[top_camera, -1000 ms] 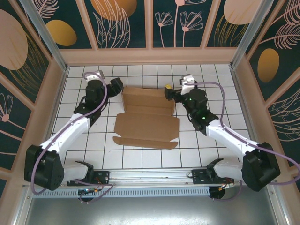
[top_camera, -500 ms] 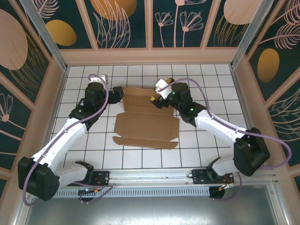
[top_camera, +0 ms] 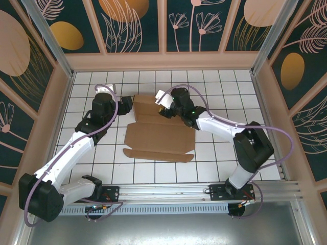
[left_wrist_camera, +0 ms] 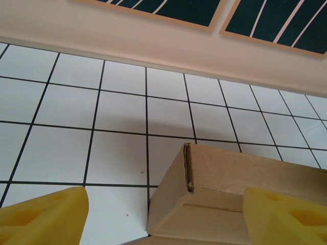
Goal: Fold the paper box
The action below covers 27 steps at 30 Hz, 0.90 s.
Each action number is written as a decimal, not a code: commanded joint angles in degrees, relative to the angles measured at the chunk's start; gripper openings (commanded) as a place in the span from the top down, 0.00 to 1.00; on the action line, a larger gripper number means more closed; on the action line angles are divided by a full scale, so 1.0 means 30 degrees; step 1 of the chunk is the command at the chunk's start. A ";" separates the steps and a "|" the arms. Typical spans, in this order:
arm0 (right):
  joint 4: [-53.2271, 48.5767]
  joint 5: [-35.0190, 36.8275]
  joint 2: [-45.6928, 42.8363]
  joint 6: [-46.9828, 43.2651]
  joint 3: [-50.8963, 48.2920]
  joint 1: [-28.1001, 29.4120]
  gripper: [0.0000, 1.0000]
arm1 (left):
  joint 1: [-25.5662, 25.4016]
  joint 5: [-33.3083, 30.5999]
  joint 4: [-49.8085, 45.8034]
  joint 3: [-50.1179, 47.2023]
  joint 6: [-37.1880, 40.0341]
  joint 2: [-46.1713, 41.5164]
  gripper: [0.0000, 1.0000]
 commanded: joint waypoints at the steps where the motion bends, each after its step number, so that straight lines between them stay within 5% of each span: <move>1: 0.1170 0.2362 0.1224 -0.0508 0.1057 0.0119 0.18 | 0.0038 -0.0203 0.0692 -0.0150 -0.0066 -0.0295 0.21; 6: 0.1353 0.2171 0.2268 0.0542 0.1932 -0.0671 0.43 | 0.0070 -0.0511 0.0776 -0.0208 -0.0067 -0.0654 0.22; 11: -0.2213 -0.1287 0.3820 0.3770 0.4685 -0.2661 0.51 | 0.0220 -0.0822 0.0955 -0.0027 -0.0674 -0.1667 0.21; 17: -0.4391 -0.4225 0.5026 0.6866 0.6367 -0.4537 0.48 | 0.0249 -0.2102 0.0172 0.1215 -0.0712 -0.2994 0.21; 27: -0.4116 -0.5900 0.4153 1.2092 0.2743 -0.5530 0.43 | 0.0249 -0.3140 -0.0014 0.1403 -0.1374 -0.4351 0.20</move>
